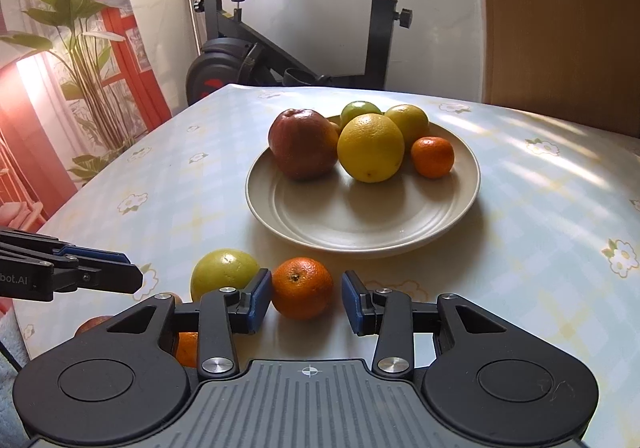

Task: Organize fruits
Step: 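Grasp the orange mandarin with the right tool, then grasp the brown kiwi with the left tool while the right tool holds the mandarin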

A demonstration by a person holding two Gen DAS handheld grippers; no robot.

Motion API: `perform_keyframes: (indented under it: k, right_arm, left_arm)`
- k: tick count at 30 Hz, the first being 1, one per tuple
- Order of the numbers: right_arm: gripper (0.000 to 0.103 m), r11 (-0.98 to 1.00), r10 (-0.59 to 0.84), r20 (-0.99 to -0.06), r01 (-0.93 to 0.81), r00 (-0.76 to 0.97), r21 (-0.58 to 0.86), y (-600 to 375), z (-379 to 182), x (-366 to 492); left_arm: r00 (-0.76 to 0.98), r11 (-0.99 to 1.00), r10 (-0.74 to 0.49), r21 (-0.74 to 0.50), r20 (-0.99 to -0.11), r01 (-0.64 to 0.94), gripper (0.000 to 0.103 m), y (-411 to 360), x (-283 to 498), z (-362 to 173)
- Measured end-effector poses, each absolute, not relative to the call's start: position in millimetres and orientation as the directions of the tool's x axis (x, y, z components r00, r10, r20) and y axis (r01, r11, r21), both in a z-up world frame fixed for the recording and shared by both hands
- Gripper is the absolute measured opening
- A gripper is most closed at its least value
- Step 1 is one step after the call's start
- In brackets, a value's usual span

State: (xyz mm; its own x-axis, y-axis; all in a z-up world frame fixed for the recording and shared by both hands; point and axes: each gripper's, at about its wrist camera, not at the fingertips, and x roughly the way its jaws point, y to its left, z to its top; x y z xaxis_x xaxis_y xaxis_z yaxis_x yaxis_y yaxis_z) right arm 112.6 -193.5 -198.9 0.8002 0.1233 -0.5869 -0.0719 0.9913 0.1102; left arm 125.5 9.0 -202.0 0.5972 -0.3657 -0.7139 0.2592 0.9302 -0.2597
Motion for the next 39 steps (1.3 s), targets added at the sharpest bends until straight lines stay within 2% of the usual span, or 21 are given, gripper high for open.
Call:
perform_keyframes:
  k: [15,26,39]
  right_arm:
    - [0.032,0.969,0.236,-0.528,-0.157,0.816,0.190,-213,-210,111]
    - [0.030,0.985,0.156,-0.464,-0.106,0.872,0.133,-221,-214,88]
    - [0.031,0.984,0.156,-0.435,-0.101,0.887,0.148,-224,-221,80]
  left_arm:
    - [0.589,0.918,-0.390,-0.346,-0.708,0.192,0.030,18,126,-206]
    - [0.554,0.917,-0.397,-0.347,-0.732,0.199,0.030,12,131,-209]
    - [0.500,0.902,-0.429,-0.386,-0.752,0.193,0.030,3,142,-218]
